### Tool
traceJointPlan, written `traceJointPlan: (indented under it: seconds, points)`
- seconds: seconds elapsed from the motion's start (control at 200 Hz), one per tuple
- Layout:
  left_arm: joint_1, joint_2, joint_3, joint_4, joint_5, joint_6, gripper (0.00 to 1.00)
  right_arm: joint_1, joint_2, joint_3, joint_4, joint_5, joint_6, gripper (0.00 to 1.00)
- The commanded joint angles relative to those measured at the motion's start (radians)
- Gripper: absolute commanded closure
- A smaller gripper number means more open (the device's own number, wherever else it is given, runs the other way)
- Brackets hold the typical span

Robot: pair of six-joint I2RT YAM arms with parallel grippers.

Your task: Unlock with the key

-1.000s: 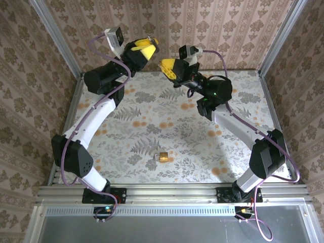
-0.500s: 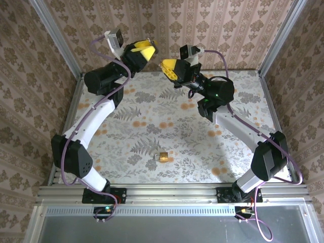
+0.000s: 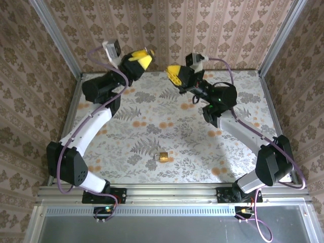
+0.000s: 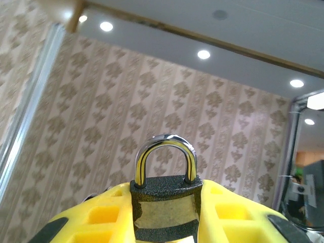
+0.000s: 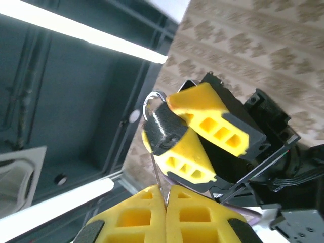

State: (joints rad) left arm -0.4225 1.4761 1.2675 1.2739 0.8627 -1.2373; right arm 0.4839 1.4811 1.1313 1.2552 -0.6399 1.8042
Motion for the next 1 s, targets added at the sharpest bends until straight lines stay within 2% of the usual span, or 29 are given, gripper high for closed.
traceJointPlan:
  seconds: [0.0, 0.065, 0.13, 0.24, 0.315, 0.385, 0.47, 0.555, 0.62, 0.725, 0.845, 0.995]
  points:
    - [0.047, -0.048, -0.200, 0.015, -0.032, 0.006, 1.00, -0.057, -0.125, -0.135, -0.126, -0.008, -0.107, 1.00]
    - [0.059, -0.093, -0.365, -0.049, -0.040, 0.054, 1.00, -0.073, -0.218, -0.187, -0.332, -0.035, -0.233, 1.00]
    - [0.055, -0.147, -0.497, -0.239, -0.046, 0.168, 1.00, -0.081, -0.317, -0.198, -0.562, -0.050, -0.373, 1.00]
    - [0.051, -0.241, -0.642, -0.622, -0.117, 0.338, 1.00, -0.097, -0.437, -0.165, -0.874, -0.060, -0.557, 1.00]
    - [0.048, -0.298, -0.656, -0.980, -0.210, 0.447, 1.00, -0.108, -0.483, -0.131, -1.032, -0.069, -0.638, 1.00]
    - [0.034, -0.330, -0.634, -1.235, -0.293, 0.528, 1.00, -0.116, -0.505, -0.106, -1.133, -0.073, -0.687, 1.00]
    - [-0.001, -0.325, -0.555, -1.549, -0.415, 0.625, 1.00, -0.123, -0.515, -0.090, -1.192, -0.070, -0.719, 1.00]
    - [-0.028, -0.260, -0.488, -1.766, -0.527, 0.690, 1.00, -0.126, -0.513, -0.096, -1.199, -0.077, -0.724, 1.00]
    - [-0.071, -0.203, -0.473, -1.836, -0.578, 0.715, 1.00, -0.128, -0.510, -0.109, -1.195, -0.076, -0.723, 1.00]
    - [-0.101, -0.124, -0.466, -1.854, -0.627, 0.726, 1.00, -0.129, -0.509, -0.124, -1.185, -0.080, -0.718, 1.00]
    - [-0.133, -0.024, -0.445, -1.836, -0.639, 0.731, 1.00, -0.131, -0.512, -0.125, -1.203, -0.082, -0.731, 1.00]
    - [-0.165, 0.111, -0.366, -1.896, -0.676, 0.747, 1.00, -0.135, -0.528, -0.141, -1.207, -0.079, -0.732, 1.00]
